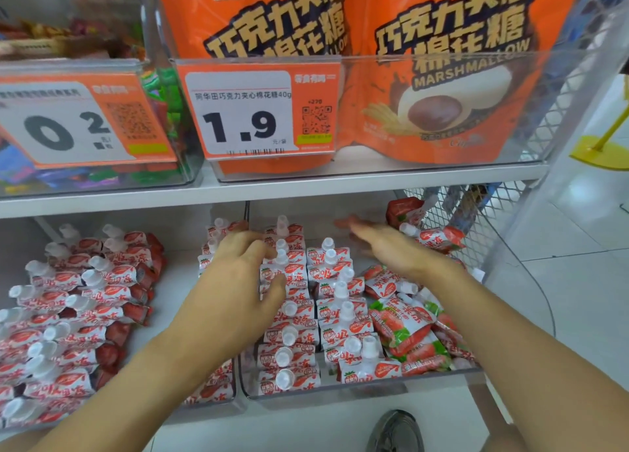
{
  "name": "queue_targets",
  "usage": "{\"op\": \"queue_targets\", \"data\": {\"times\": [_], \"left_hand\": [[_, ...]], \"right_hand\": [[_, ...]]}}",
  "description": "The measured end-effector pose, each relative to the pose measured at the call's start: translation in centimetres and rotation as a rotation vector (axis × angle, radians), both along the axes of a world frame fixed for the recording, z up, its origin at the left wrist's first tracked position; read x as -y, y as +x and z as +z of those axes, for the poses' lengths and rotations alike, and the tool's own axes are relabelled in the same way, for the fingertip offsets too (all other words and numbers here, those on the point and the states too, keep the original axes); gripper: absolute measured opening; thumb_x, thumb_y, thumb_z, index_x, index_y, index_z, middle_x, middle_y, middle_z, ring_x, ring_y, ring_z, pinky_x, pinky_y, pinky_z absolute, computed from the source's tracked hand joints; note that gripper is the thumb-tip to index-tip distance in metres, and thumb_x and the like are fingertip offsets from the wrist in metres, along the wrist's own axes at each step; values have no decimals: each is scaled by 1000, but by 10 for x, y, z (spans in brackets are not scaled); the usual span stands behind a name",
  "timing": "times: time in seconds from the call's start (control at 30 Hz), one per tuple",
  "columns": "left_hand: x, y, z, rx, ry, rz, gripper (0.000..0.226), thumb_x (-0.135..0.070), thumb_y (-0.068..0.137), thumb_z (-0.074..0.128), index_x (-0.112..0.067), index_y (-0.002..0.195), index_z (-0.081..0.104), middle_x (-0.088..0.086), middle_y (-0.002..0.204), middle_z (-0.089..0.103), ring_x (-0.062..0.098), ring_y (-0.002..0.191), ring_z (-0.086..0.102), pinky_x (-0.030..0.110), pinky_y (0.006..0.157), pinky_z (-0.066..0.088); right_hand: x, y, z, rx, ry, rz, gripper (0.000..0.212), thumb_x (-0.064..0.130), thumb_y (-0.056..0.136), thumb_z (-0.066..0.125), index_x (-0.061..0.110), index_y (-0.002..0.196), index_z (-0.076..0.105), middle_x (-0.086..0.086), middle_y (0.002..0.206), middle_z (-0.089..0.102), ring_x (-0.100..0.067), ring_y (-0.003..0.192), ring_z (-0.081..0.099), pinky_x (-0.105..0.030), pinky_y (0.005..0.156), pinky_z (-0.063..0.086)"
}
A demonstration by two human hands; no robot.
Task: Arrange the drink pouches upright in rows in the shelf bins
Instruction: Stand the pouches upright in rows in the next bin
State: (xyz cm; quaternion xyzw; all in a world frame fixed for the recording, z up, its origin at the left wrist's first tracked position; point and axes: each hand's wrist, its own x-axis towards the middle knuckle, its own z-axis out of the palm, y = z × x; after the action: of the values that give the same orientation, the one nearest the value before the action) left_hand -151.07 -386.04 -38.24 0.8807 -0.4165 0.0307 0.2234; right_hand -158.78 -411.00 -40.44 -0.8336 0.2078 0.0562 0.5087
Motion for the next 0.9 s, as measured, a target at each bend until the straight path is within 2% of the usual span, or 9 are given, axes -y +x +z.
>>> {"op": "queue_targets", "data": {"times": [0.1, 0.17, 0.3, 0.4, 0.53, 0.63, 0.77, 0.83, 0.9], "left_hand": [[8, -9, 12, 89, 12, -63, 31, -29, 83, 67, -13, 109, 61, 2, 112, 57, 21, 108, 52, 26, 95, 37], [14, -22, 18, 41, -20, -169, 32, -39, 84, 60, -21, 110, 59, -5, 111, 60, 14, 106, 54, 20, 91, 37], [27, -51, 12, -164, 33, -500, 43, -55, 86, 53, -37, 125, 51, -21, 125, 53, -4, 116, 48, 16, 99, 37], [39, -63, -4, -116, 119, -694, 42, -51, 90, 56, -35, 128, 54, -18, 131, 52, 1, 122, 42, 16, 104, 30], [49, -58, -14, -53, 204, -760, 29, -49, 90, 56, -34, 113, 66, -19, 113, 63, 7, 111, 45, 22, 99, 34], [51, -53, -12, -17, 224, -765, 19, -40, 89, 61, -34, 105, 67, -22, 107, 64, 6, 104, 46, 26, 93, 40], [51, -49, -9, 102, 273, -768, 13, -33, 83, 65, -37, 96, 67, -22, 103, 64, 5, 102, 49, 29, 87, 46], [50, -49, -9, 155, 304, -771, 20, -27, 79, 70, -38, 95, 66, -21, 102, 61, 6, 101, 48, 25, 85, 45], [50, -47, -10, 148, 328, -779, 29, -21, 76, 74, -39, 97, 66, -22, 105, 56, 5, 103, 45, 24, 85, 44]], "right_hand": [[11, -37, 21, 68, -291, 6, 33, 42, 99, 51, 26, 126, 62, 10, 126, 63, -9, 112, 60, -26, 95, 47], [9, -67, 28, 2, -415, 92, 24, 37, 91, 67, 25, 112, 67, 13, 106, 68, -7, 95, 65, -19, 79, 50], [-9, -92, 8, -180, -733, 357, 77, 56, 72, 78, 30, 139, 52, 10, 134, 50, -13, 122, 45, -30, 103, 40], [-12, -95, -1, -119, -838, 401, 75, 56, 75, 74, 39, 142, 48, 12, 144, 41, -20, 124, 34, -36, 105, 33], [-5, -99, -6, -92, -824, 399, 61, 49, 81, 73, 41, 138, 53, 16, 147, 46, -18, 125, 33, -37, 108, 28], [2, -106, -5, 6, -679, 360, 39, 48, 90, 63, 37, 128, 64, 11, 130, 61, -12, 125, 40, -36, 108, 33], [8, -117, 7, 94, -516, 247, 29, 43, 100, 49, 27, 116, 67, 10, 104, 68, -9, 102, 59, -38, 90, 50], [7, -120, 13, 158, -460, 176, 26, 36, 102, 47, 20, 107, 67, 5, 95, 68, -10, 90, 61, -38, 83, 51], [4, -123, 18, 233, -437, 92, 23, 32, 103, 45, 20, 101, 64, 7, 88, 64, -5, 81, 58, -29, 77, 49]]}}
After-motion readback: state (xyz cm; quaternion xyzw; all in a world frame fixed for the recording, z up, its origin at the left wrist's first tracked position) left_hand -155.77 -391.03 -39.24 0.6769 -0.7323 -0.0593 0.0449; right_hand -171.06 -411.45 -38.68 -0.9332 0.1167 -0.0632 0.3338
